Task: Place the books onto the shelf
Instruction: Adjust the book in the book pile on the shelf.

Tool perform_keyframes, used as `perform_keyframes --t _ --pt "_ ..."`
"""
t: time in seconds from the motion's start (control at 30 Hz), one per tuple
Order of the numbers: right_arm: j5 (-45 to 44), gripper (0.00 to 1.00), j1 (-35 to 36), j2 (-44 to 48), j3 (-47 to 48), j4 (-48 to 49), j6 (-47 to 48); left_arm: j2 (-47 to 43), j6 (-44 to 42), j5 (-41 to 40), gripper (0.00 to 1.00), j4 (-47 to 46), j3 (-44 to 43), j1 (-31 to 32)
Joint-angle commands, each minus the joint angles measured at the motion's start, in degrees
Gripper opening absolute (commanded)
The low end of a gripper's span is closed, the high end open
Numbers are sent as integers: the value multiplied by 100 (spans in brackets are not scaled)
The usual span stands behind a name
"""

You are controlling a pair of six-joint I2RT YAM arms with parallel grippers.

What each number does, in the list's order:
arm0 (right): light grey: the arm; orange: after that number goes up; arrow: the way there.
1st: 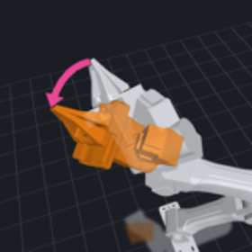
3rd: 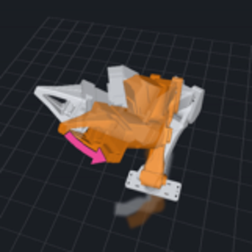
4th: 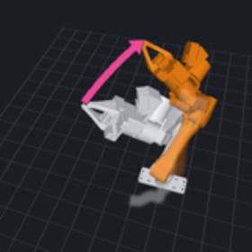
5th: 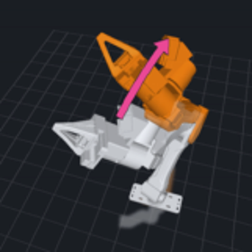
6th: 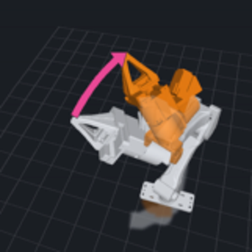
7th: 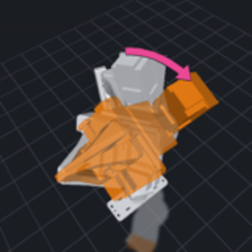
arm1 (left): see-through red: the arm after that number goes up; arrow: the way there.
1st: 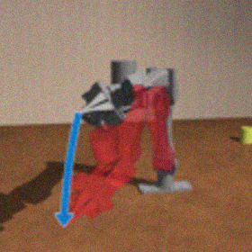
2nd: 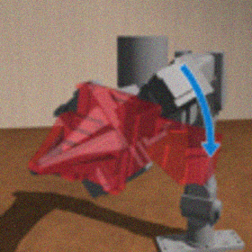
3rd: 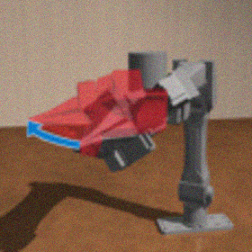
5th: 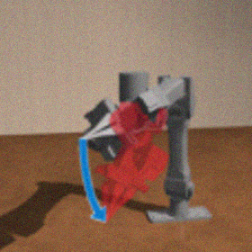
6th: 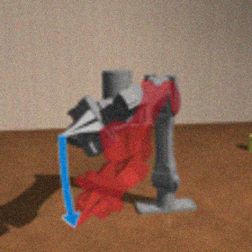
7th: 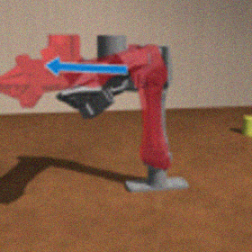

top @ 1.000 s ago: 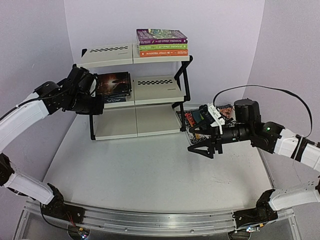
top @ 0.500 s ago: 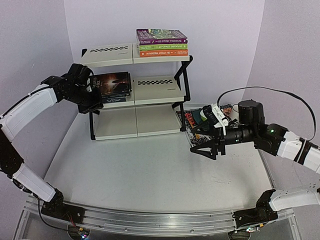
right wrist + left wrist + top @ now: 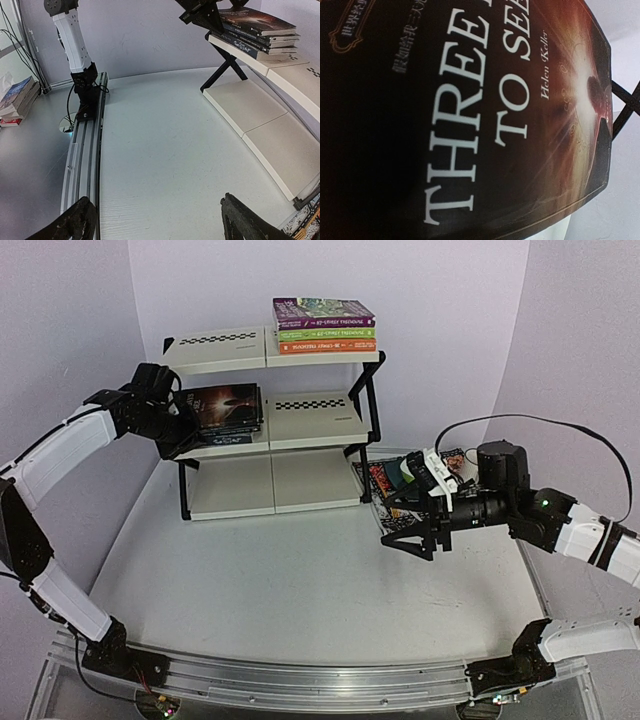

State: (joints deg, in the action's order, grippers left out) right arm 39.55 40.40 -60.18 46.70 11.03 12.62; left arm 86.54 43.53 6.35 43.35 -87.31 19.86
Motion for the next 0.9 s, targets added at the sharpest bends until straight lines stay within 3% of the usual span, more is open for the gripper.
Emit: perform_keyframes --t 0.0,0.57,0.7,0.87 --pt "45 87 -6 104 -21 84 -5 6 260 -15 0 -578 -269 -119" --pt "-44 87 -6 133 -12 -22 -16 -111 521 -126 0 -1013 16 -307" --pt "-734 87 -6 138 120 -518 -76 -599 266 -327 0 -1010 485 -307" --pt "-1938 88 -5 238 -42 -1052 -366 -1468 -222 -717 21 -1017 1566 -307"
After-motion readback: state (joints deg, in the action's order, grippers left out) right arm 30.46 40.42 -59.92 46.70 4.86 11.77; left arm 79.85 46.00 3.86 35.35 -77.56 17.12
